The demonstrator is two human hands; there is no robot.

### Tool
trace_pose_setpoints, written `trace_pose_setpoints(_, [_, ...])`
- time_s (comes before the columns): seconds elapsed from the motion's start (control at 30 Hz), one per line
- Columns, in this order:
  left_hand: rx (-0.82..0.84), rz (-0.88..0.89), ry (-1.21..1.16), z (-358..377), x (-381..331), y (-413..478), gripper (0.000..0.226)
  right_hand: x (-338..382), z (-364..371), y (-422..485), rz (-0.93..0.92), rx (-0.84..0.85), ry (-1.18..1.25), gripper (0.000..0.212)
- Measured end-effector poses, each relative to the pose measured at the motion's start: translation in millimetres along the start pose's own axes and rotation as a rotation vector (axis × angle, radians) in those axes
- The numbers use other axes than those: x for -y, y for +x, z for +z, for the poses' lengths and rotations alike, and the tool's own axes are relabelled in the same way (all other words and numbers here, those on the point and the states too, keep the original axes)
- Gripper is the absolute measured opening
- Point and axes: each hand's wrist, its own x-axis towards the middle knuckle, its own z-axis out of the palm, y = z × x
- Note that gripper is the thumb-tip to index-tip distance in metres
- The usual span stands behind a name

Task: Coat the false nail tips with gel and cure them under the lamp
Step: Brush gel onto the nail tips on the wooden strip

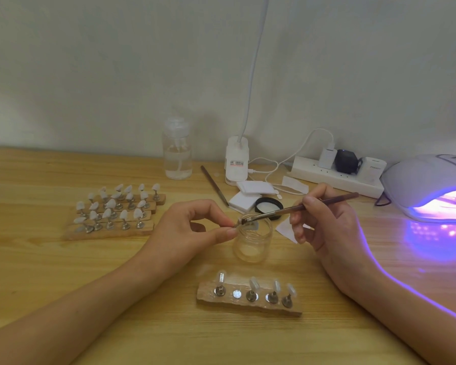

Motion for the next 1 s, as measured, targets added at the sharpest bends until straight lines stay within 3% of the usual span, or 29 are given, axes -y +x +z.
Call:
trace_pose_setpoints(0.43, [0.000, 0.017, 0.000, -0.3, 0.6, -0.2, 0.026, -1.0, -2.6, 1.5, 0.005, -0.067, -0.034, 0.022])
trace_pose_setpoints(0.6, [-0.014, 0.021, 0.019, -0.4, 1.4, -0.4, 0.026, 0.2, -0.2, 1.4, 0.001, 0.001, -0.011, 0.021])
trace_pose_setpoints(0.7, [-0.013, 0.029, 0.020, 0.2, 0.5, -0.3, 0.026, -0.2, -1.5, 1.8, 0.012, -0.044, 0.006, 0.029])
trace_pose_setpoints(0.83, [-0.026, 0.037, 0.023, 1.0, -0.4, -0.8, 0.021, 1.7, 0.7, 0.9, 0.015, 0.002, 0.011, 0.023])
trace_pose_setpoints(1.0, [-0.019, 0.067, 0.048, 0.8, 1.5, -0.2, 0.010, 0.7, -1.6, 1.9, 0.038, -0.067, 0.018, 0.022])
